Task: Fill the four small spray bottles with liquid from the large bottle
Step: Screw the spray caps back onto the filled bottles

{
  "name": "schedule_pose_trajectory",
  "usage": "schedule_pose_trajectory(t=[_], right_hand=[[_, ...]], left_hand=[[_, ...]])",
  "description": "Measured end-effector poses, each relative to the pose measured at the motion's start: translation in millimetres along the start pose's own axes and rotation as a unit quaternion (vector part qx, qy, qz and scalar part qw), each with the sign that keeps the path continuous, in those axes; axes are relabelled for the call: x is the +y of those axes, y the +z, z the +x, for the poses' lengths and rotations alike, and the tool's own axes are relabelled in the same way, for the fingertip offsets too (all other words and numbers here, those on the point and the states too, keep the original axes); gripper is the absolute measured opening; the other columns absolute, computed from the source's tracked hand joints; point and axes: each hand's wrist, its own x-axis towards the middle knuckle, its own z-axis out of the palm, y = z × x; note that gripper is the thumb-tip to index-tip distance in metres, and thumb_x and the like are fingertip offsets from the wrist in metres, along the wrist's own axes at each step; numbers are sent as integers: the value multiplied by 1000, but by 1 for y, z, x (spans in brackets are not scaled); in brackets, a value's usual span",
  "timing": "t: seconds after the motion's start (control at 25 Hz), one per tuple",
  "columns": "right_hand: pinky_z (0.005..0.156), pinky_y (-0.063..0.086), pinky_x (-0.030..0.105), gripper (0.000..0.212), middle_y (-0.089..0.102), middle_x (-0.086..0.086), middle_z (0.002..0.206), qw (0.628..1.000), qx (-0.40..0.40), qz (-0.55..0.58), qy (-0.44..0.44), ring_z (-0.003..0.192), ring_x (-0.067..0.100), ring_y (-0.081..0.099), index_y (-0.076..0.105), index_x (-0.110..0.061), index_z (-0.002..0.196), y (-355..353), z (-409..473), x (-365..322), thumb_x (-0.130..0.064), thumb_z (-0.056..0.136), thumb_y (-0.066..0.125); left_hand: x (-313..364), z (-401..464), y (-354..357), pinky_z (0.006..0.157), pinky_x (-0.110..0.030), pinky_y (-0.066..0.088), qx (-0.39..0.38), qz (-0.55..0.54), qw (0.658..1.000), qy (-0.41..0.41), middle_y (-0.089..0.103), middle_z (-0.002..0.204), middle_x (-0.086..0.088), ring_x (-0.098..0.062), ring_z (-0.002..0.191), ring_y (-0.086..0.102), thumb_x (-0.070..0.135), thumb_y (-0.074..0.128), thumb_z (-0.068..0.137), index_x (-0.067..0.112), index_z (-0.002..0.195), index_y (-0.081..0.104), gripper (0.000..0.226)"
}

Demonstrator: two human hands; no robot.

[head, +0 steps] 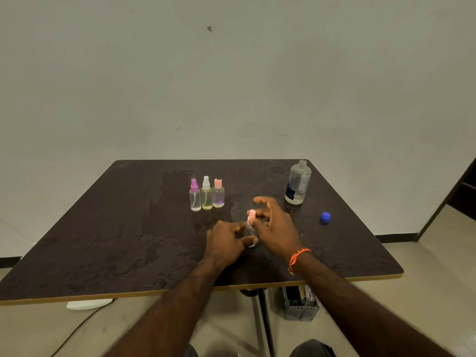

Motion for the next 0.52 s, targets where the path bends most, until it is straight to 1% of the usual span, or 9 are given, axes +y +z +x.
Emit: schedule_pose_trajectory(t=[0.04, 0.12, 0.16, 0.24, 0.32, 0.4, 0.48, 0.52], right_hand=[[58, 51, 10, 43, 69, -3, 119, 1000, -8, 5, 4, 103, 7, 65, 49, -27, 129, -1, 1, -1, -19, 92, 70], [57, 52, 12, 32, 69, -3, 111, 1000, 13, 10, 18, 98, 6, 66, 51, -26, 115, 2, 1, -3, -16, 92, 70], [60, 54, 14, 28, 69, -5, 105, 999, 36, 4, 22, 95, 5, 67, 51, -25, 107, 5, 0, -4, -17, 91, 72], [66, 56, 20, 27, 67, -5, 90, 996, 81, -9, 31, 87, 4, 69, 50, -24, 94, 10, 0, -4, -19, 88, 75], [64, 54, 19, 29, 64, -4, 83, 995, 99, -5, 33, 80, 1, 68, 49, -23, 90, 12, 0, -5, -20, 86, 78], [63, 51, 15, 27, 65, -6, 90, 996, 81, -7, 28, 82, 0, 67, 51, -26, 93, 11, 0, -5, -21, 87, 77], [71, 50, 14, 28, 68, -6, 106, 999, 39, -2, 30, 96, 4, 66, 54, -29, 103, 9, 2, -3, -22, 88, 75], [75, 50, 15, 29, 68, -5, 114, 999, 15, 2, 29, 103, 6, 65, 54, -29, 109, 8, 3, -2, -21, 89, 74]], left_hand=[[1, -1, 0, 92, -43, 57, 6, 2, 1000, 2, 76, 85, 24, 6, 76, 68, 48, 84, 82, 35, 114, 78, 35], [4, -1, -1, 94, -40, 51, 19, 27, 999, 8, 75, 83, 21, 4, 79, 68, 49, 83, 82, 36, 109, 79, 30], [5, 0, -1, 97, -43, 48, 22, 44, 999, 10, 74, 81, 21, 2, 83, 68, 51, 81, 83, 37, 107, 79, 28], [6, 1, -1, 100, -51, 47, 17, 69, 997, 6, 70, 77, 21, -6, 88, 68, 54, 80, 82, 35, 101, 78, 26], [10, 1, -3, 101, -53, 46, 10, 79, 997, -6, 67, 78, 21, -10, 93, 67, 54, 80, 82, 33, 98, 78, 27], [11, 1, -3, 101, -55, 45, 8, 78, 997, -15, 69, 80, 20, -10, 94, 67, 54, 81, 82, 35, 93, 76, 22], [10, 0, -1, 98, -54, 48, 7, 71, 997, -16, 67, 74, 22, -8, 88, 67, 52, 82, 81, 42, 83, 70, 16], [8, 0, 0, 96, -54, 50, 7, 64, 998, -17, 65, 72, 23, -8, 86, 68, 52, 82, 81, 43, 82, 69, 16]])
